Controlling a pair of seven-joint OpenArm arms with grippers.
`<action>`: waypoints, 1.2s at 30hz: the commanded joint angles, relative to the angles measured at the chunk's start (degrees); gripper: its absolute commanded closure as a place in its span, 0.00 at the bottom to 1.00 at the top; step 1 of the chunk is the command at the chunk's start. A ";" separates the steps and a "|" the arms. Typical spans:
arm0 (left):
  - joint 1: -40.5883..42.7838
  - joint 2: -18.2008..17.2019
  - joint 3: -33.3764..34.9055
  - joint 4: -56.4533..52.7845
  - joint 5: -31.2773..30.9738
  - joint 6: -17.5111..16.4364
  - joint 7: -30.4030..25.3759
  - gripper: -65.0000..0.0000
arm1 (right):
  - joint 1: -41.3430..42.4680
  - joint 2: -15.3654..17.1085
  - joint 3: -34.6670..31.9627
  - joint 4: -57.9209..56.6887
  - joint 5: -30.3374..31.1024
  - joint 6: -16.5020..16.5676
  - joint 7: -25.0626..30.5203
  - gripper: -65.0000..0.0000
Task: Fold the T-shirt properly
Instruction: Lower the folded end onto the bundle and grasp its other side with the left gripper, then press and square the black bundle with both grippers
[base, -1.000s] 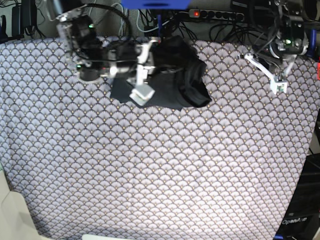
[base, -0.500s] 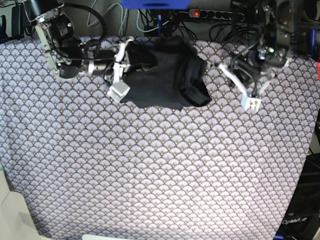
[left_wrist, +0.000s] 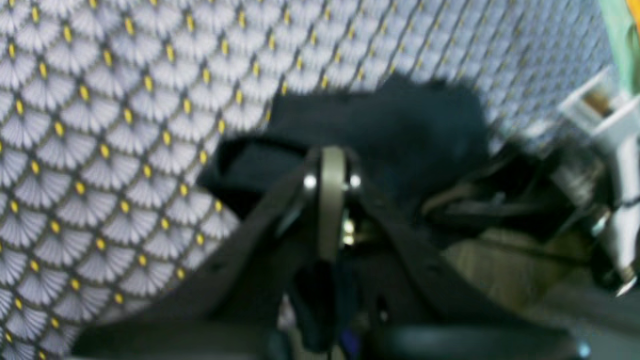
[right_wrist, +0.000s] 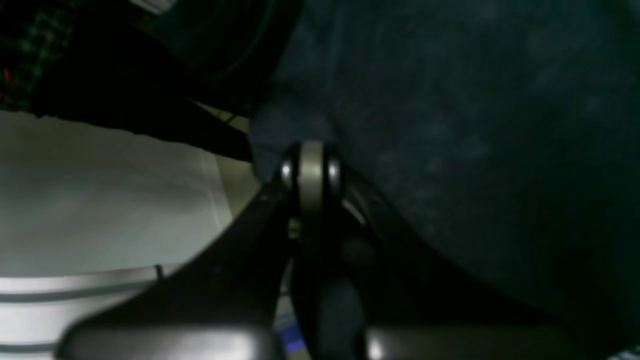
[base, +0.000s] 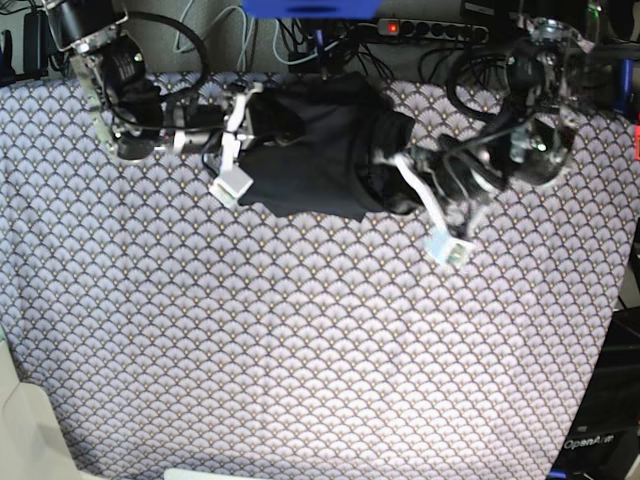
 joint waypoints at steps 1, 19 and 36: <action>-0.97 -0.26 0.87 0.56 0.33 -0.22 -1.27 1.00 | 0.57 0.41 0.33 0.89 1.35 0.21 0.92 1.00; -5.54 13.10 5.00 -15.18 25.56 -0.75 -1.71 1.00 | -0.66 2.26 0.41 2.21 1.61 0.21 0.48 1.00; -1.94 6.07 1.93 1.44 14.74 -0.75 7.87 1.00 | -6.02 8.50 13.60 15.40 1.53 0.21 0.30 1.00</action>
